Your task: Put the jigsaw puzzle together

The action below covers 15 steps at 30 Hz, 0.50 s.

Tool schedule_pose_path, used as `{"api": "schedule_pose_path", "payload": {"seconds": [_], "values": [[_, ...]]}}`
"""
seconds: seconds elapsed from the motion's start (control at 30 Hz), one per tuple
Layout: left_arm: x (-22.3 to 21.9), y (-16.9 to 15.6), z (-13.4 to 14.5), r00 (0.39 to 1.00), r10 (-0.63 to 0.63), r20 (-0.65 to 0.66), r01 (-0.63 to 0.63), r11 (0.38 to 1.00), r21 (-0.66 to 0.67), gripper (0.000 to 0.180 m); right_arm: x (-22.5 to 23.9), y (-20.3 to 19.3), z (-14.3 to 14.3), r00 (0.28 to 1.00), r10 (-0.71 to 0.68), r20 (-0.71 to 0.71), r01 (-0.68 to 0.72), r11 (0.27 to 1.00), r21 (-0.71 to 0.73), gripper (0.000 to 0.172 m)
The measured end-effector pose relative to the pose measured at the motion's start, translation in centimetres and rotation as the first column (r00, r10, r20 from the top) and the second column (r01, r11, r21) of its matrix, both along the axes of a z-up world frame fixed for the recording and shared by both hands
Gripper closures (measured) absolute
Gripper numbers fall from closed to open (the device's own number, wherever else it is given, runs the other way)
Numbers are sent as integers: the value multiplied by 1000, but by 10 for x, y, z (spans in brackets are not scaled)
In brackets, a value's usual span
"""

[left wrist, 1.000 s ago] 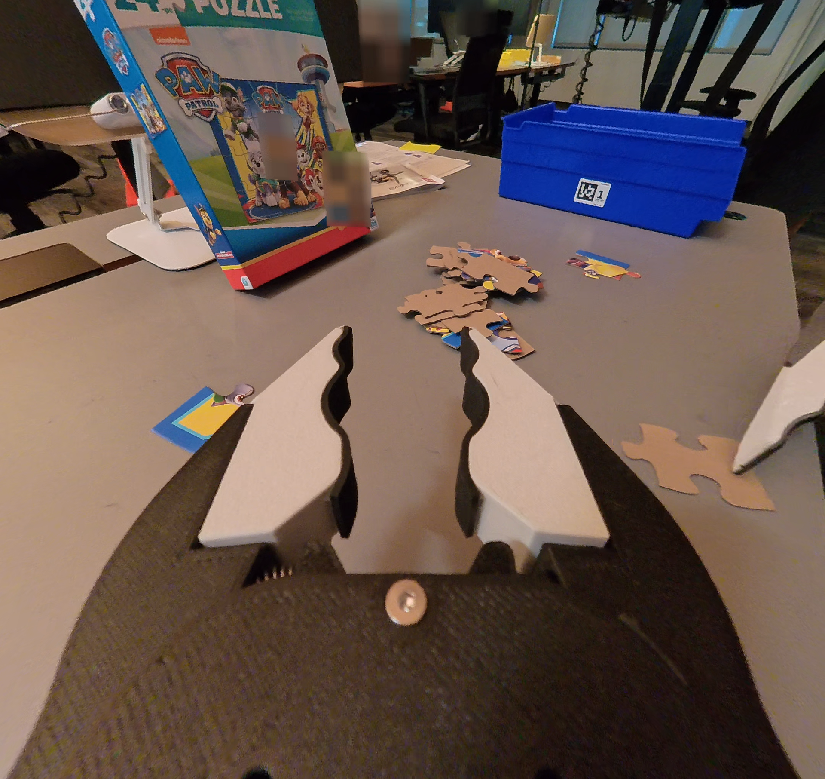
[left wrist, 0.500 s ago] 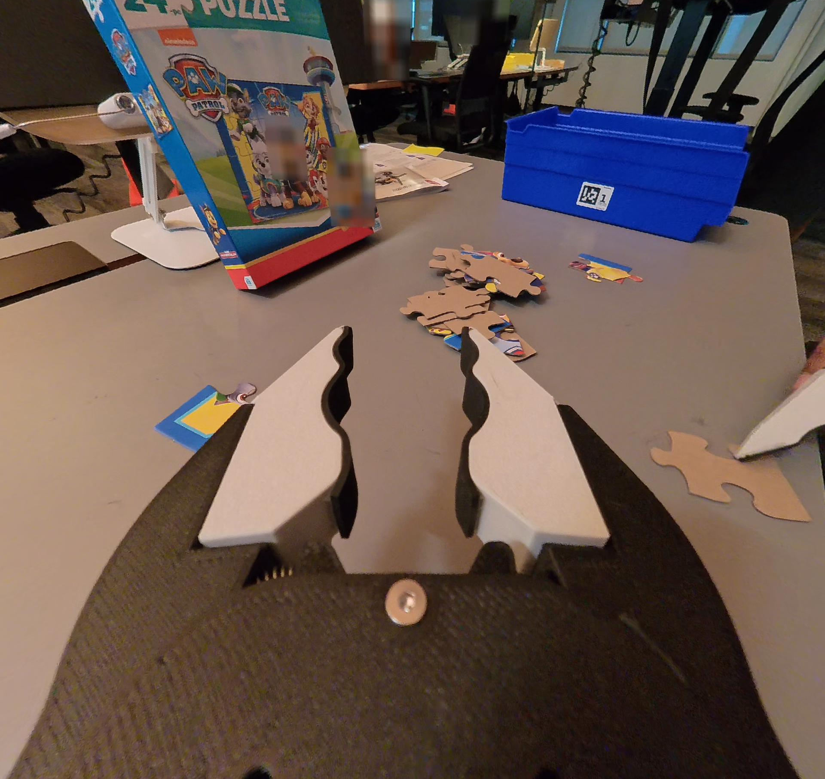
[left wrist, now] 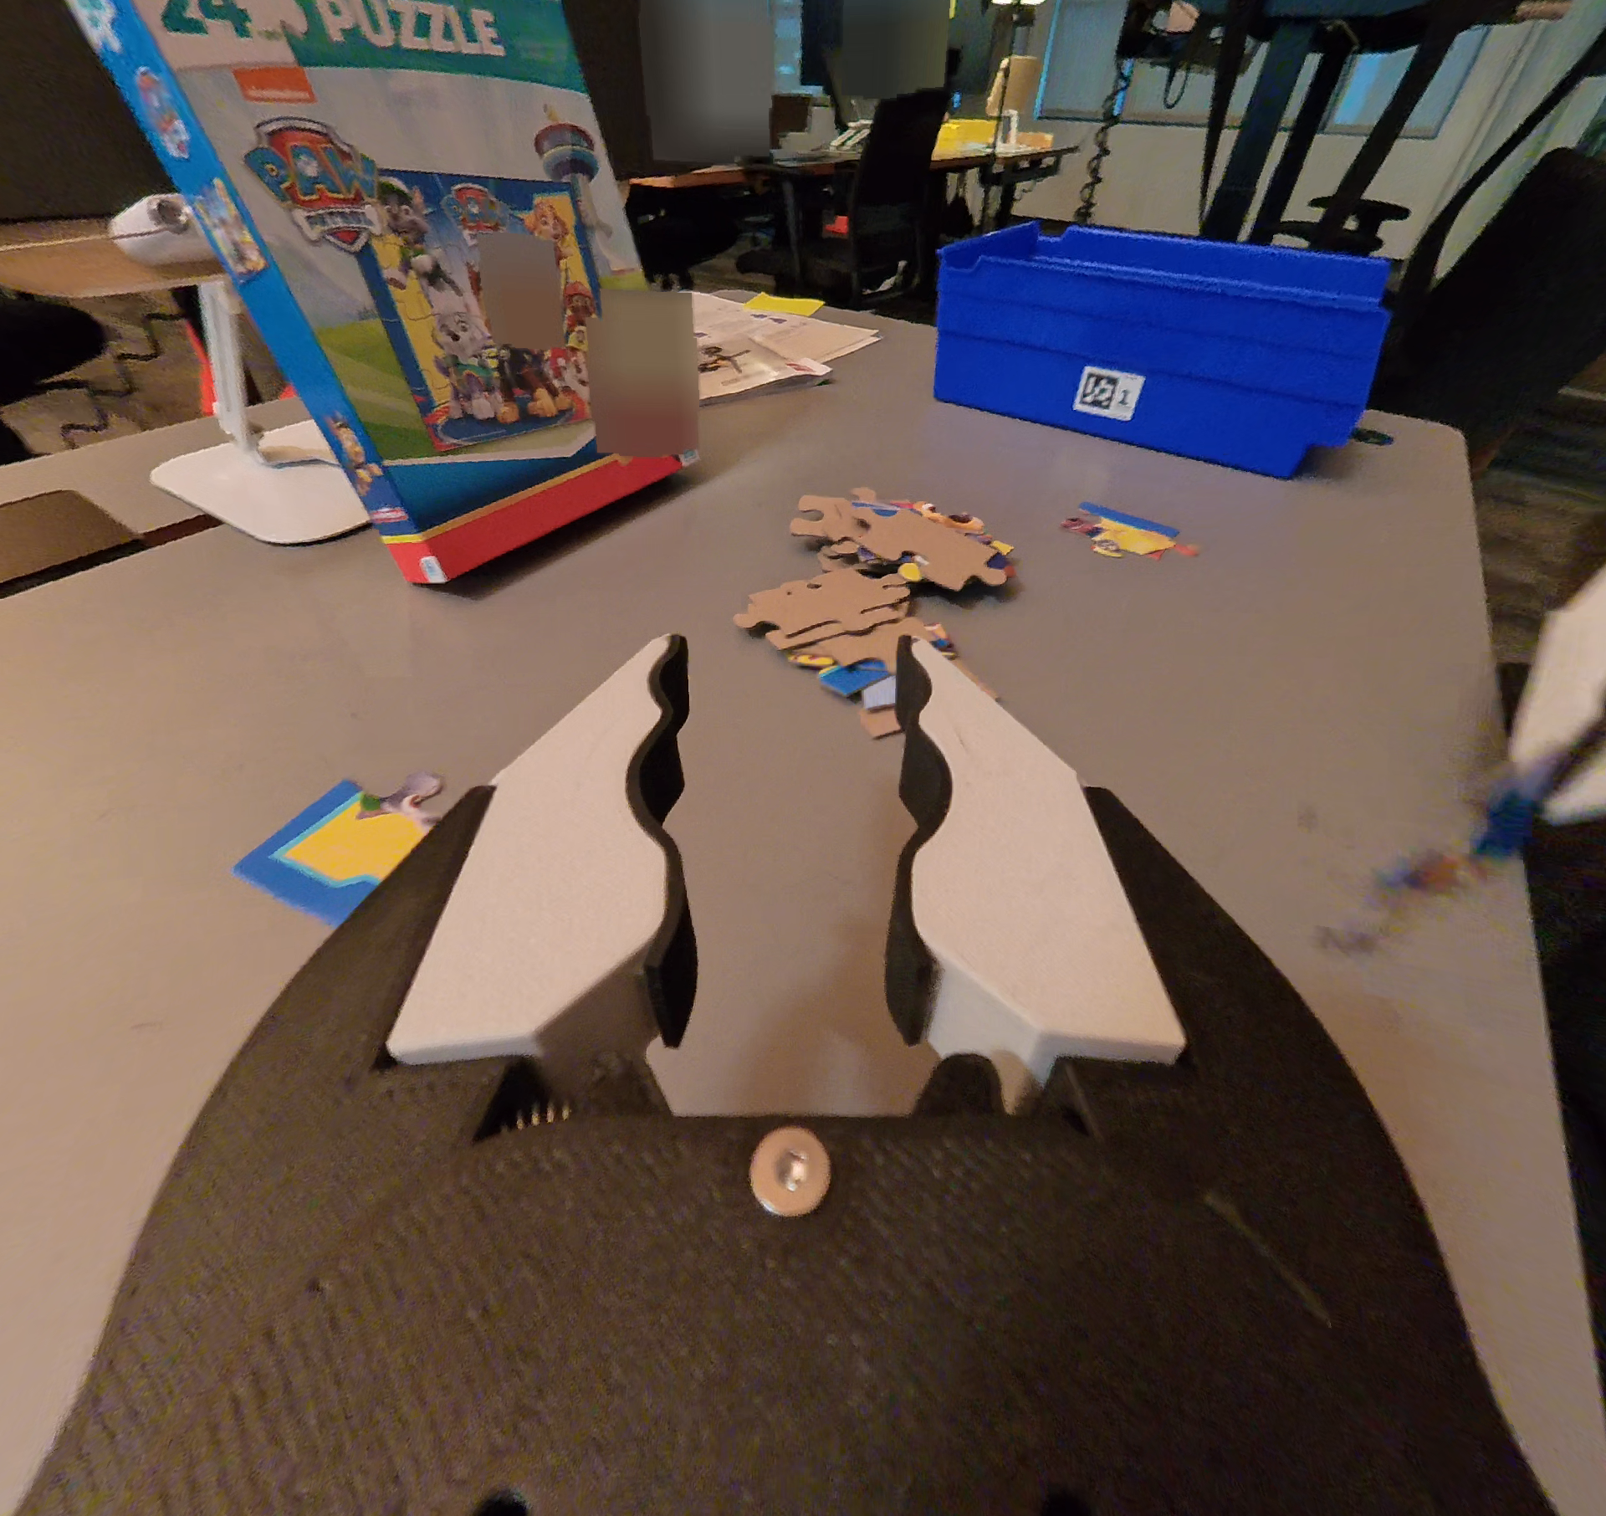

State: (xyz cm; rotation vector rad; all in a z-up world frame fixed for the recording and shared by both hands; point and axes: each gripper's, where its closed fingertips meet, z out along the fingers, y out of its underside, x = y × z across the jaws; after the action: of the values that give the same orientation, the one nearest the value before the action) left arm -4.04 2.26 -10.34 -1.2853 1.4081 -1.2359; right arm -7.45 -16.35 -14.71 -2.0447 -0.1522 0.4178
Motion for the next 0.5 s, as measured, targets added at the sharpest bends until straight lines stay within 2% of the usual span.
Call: {"api": "schedule_pose_path", "payload": {"seconds": [0.1, 0.2, 0.33, 0.4, 0.5], "values": [[5, -16, -3, 999, -46, -15, 46, 999, 2, 135, 23, 7, 15, 950, -84, -300, 102, 994, 47, 172], [10, -40, 0, 992, -126, -7, 125, 991, -41, 135, 39, 10, 24, 867, -116, -484, 172, 982, 73, 172], [17, -71, -3, 974, -224, -25, 222, 972, -78, 134, 53, 12, 16, 834, -187, -518, 235, 972, 28, 172], [20, -78, -9, 971, -232, -61, 230, 972, -42, 134, 62, 14, 10, 835, -252, -489, 286, 958, -4, 172], [21, -83, -6, 971, -237, -39, 235, 971, -39, 135, 71, 14, 4, 817, -322, -478, 347, 937, -38, 172]]}}
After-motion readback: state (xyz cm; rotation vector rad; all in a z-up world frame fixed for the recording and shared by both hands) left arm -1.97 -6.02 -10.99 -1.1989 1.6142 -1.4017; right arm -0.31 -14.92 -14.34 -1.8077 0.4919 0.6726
